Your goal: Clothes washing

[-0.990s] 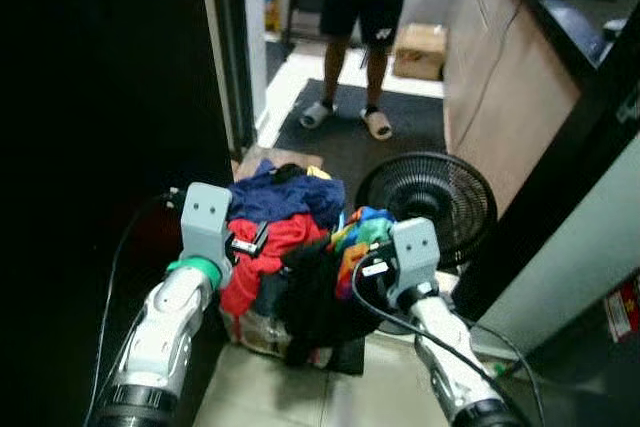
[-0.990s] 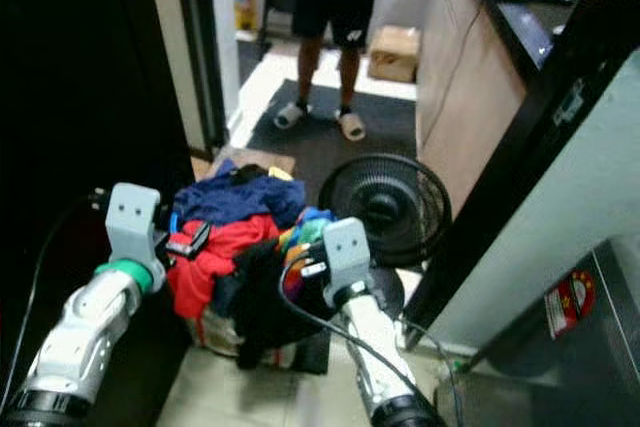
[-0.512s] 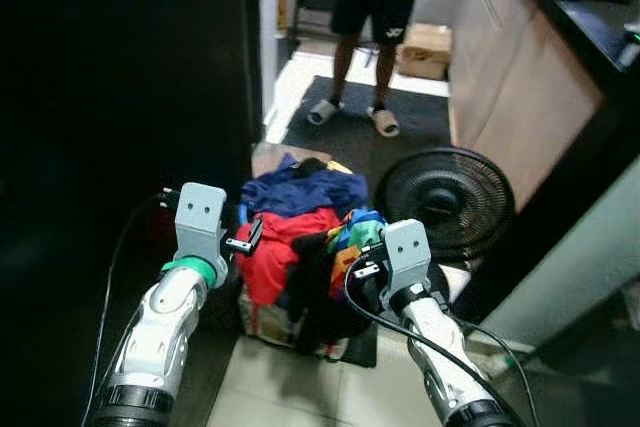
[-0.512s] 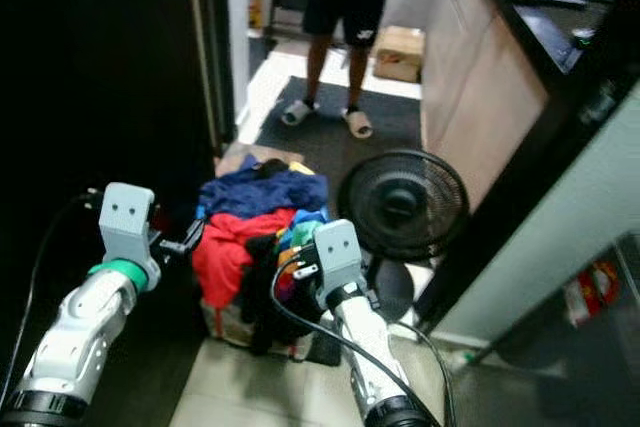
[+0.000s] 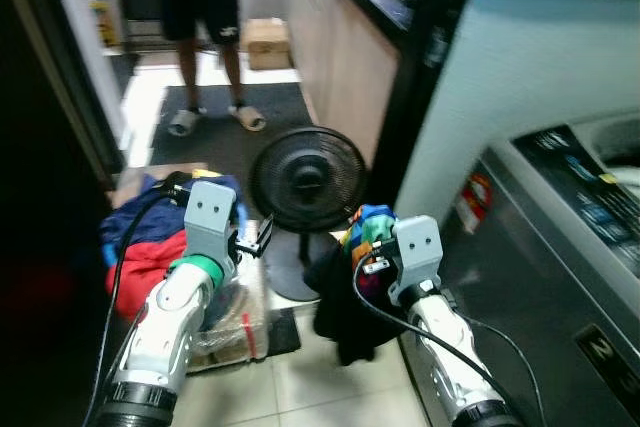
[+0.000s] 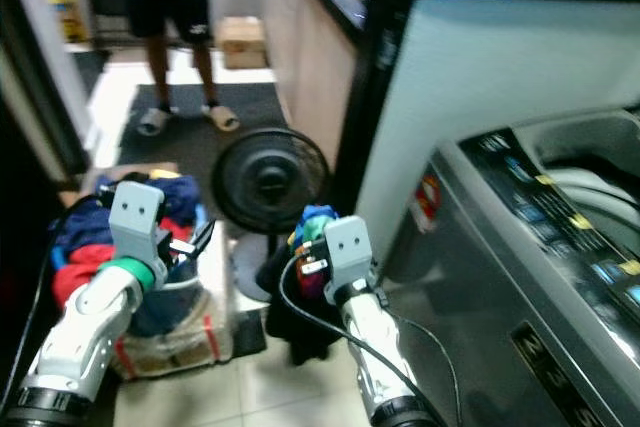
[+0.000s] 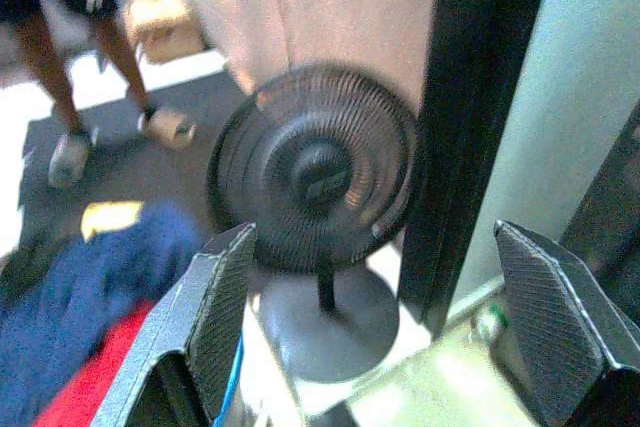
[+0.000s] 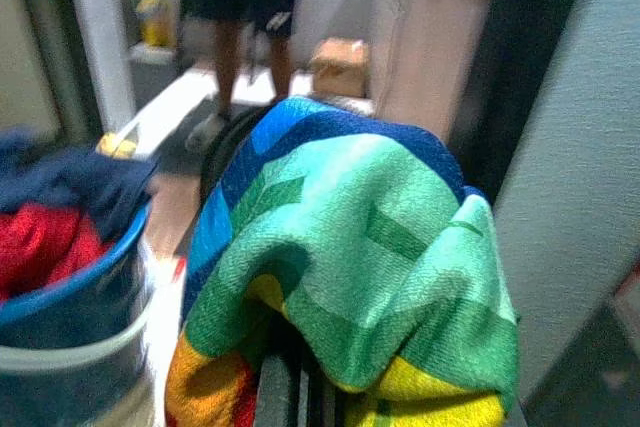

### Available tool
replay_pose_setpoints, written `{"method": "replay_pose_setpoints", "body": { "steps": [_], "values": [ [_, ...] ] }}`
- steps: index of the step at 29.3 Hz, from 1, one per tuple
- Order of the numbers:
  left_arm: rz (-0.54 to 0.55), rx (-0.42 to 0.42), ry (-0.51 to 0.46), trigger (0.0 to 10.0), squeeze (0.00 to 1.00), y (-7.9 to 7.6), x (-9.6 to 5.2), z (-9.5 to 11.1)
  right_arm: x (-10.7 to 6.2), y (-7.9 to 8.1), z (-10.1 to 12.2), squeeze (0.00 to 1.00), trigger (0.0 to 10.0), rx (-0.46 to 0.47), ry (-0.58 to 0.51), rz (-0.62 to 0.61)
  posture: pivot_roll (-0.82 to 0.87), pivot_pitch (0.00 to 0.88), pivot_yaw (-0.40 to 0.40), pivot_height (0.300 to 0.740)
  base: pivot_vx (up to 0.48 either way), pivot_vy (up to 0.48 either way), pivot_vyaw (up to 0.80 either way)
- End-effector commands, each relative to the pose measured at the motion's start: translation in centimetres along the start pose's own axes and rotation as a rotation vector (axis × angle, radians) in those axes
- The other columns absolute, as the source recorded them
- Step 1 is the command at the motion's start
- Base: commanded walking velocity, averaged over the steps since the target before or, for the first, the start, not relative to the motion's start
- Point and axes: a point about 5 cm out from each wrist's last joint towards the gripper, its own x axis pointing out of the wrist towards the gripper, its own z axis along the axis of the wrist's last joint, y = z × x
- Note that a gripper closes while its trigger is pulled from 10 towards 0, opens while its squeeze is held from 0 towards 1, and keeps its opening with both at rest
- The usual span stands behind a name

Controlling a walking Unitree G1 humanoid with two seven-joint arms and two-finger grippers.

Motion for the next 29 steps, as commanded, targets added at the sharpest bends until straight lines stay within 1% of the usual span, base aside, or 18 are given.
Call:
{"method": "replay_pose_setpoints", "body": {
  "steps": [1,2,3,5,6,7,9,10,11,12,13,14,16,19,20,21,24,29],
  "values": [
    [-0.007,-0.004,-0.082,10.0,0.0,0.2,0.3,2.2,0.8,-0.4,1.8,0.0,10.0,0.015,-0.072,-0.013,0.09,0.0,0.033,0.74,0.0,0.0,-0.8],
    [-0.015,0.007,-0.134,10.0,0.0,0.4,0.5,3.9,1.3,-0.4,3.0,0.0,10.0,0.03,-0.115,-0.015,0.09,0.0,0.033,0.74,0.0,0.0,-0.8],
    [-0.015,0.007,-0.134,10.0,0.0,0.4,0.5,3.9,1.3,-0.4,3.0,0.0,10.0,0.03,-0.115,-0.015,0.09,0.0,0.033,0.74,0.0,0.0,-0.8],
    [-0.035,0.038,-0.279,10.0,0.0,0.6,0.8,8.5,2.5,-0.3,6.5,0.0,10.0,0.121,-0.241,-0.011,0.1,0.0,0.032,0.74,0.0,0.0,-0.8],
    [-0.035,0.038,-0.279,10.0,0.0,0.6,0.8,8.5,2.5,-0.3,6.5,0.0,10.0,0.121,-0.241,-0.011,0.1,0.0,0.032,0.74,0.0,0.0,-0.8],
    [-0.038,0.041,-0.332,10.0,0.0,0.8,0.8,10.2,2.7,-0.2,7.9,0.0,10.0,0.173,-0.294,-0.005,0.11,0.0,0.033,0.74,0.0,0.0,-0.8],
    [-0.038,0.041,-0.332,10.0,0.0,0.8,0.8,10.2,2.7,-0.2,7.9,0.0,10.0,0.173,-0.294,-0.005,0.11,0.0,0.033,0.74,0.0,0.0,-0.8],
    [-0.04,0.043,-0.392,10.0,0.0,0.9,0.6,12.1,2.8,-0.1,9.4,0.0,10.0,0.208,-0.35,0.002,0.11,0.0,0.035,0.74,0.0,0.0,-0.8],
    [-0.041,0.043,-0.441,10.0,0.0,0.9,0.2,13.6,2.6,-0.2,10.6,0.0,10.0,0.2,-0.403,0.001,0.12,0.0,0.039,0.74,0.0,0.0,-0.8],
    [-0.041,0.043,-0.441,10.0,0.0,0.9,0.2,13.6,2.6,-0.2,10.6,0.0,10.0,0.2,-0.403,0.001,0.12,0.0,0.039,0.74,0.0,0.0,-0.8],
    [-0.042,0.043,-0.471,10.0,0.0,0.9,0.0,14.5,2.5,-0.2,11.3,0.0,10.0,0.187,-0.436,-0.001,0.12,0.0,0.039,0.74,0.0,0.0,-0.8],
    [-0.039,0.038,-0.502,10.0,0.0,0.9,-0.3,15.3,2.3,-0.3,12.0,0.0,10.0,0.142,-0.466,0.001,0.12,0.0,0.039,0.74,0.0,0.0,-0.8],
    [-0.039,0.038,-0.502,10.0,0.0,0.9,-0.3,15.3,2.3,-0.3,12.0,0.0,10.0,0.142,-0.466,0.001,0.12,0.0,0.039,0.74,0.0,0.0,-0.8],
    [-0.039,0.019,-0.558,10.0,0.0,0.9,-0.7,16.9,2.2,-0.6,13.1,0.0,10.0,0.111,-0.499,0.001,0.12,0.0,0.04,0.74,0.0,0.0,-0.8],
    [-0.039,0.019,-0.558,10.0,0.0,0.9,-0.7,16.9,2.2,-0.6,13.1,0.0,10.0,0.111,-0.499,0.001,0.12,0.0,0.04,0.74,0.0,0.0,-0.8],
    [-0.043,0.01,-0.586,10.0,0.0,0.9,-0.9,18.0,2.1,-0.8,13.7,0.0,10.0,0.111,-0.513,0.002,0.12,0.0,0.04,0.74,0.0,0.0,-0.8],
    [-0.049,-0.006,-0.613,10.0,0.0,1.0,-1.2,19.2,2.0,-0.9,14.7,0.0,10.0,0.132,-0.529,0.011,0.12,0.0,0.041,0.74,0.0,0.0,-0.8],
    [-0.048,-0.016,-0.612,10.0,0.0,1.0,-1.3,19.5,2.0,-0.7,15.0,0.0,10.0,0.153,-0.529,0.02,0.12,0.0,0.041,0.74,0.0,0.0,-0.8]
  ]
}}
